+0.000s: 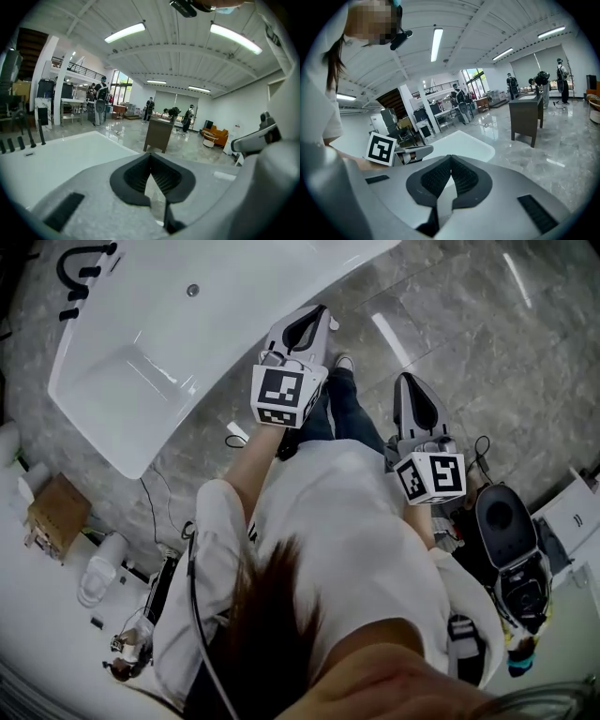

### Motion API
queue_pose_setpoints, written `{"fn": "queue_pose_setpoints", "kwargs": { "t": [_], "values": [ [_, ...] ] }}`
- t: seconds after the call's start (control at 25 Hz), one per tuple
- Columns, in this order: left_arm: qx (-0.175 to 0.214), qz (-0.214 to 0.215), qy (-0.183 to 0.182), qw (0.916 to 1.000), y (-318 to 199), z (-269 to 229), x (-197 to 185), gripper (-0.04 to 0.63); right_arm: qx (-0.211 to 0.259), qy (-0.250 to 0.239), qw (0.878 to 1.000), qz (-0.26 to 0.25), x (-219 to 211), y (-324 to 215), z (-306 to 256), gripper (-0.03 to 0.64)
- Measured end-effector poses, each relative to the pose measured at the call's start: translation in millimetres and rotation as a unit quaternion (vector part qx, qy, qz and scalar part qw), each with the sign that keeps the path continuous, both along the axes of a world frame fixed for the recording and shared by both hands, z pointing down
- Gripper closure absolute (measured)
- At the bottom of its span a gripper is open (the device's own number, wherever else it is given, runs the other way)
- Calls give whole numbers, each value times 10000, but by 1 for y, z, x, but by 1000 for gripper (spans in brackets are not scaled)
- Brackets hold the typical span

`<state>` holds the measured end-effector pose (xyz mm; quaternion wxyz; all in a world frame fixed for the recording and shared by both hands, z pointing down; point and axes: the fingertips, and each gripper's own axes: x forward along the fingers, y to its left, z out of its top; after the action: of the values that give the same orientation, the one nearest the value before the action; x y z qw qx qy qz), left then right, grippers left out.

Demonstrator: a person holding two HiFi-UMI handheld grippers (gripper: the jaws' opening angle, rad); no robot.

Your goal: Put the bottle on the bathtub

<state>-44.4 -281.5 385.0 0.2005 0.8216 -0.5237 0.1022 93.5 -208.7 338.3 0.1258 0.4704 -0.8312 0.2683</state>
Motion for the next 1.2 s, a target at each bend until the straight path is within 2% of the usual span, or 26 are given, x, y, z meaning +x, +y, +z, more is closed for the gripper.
{"fn": "queue_pose_setpoints", "kwargs": {
  "t": [0.2, 0.44, 0.64, 0.8, 0.96, 1.2],
  "values": [
    [674, -123, -33, 9976, 11, -66, -15, 581, 304, -20, 9995, -79, 1, 1, -34, 604],
    [617, 63, -133, 9980, 33, -119, -36, 581, 542, 36, 9983, -202, -4, 3, -64, 604],
    [728, -303, 129, 9968, 48, -156, -56, 581, 915, -49, 9954, -284, -2, -1, -96, 604],
    [985, -531, 245, 9934, 68, -182, -69, 581, 1010, -461, 9936, -193, 2, 3, -118, 604],
    [1239, -585, 371, 9899, 75, -196, -71, 581, 1177, -583, 9913, -89, 10, -4, -134, 604],
    [1385, -704, 396, 9871, 95, -199, -72, 581, 1373, -576, 9888, -82, 16, 5, -146, 604]
  ]
}}
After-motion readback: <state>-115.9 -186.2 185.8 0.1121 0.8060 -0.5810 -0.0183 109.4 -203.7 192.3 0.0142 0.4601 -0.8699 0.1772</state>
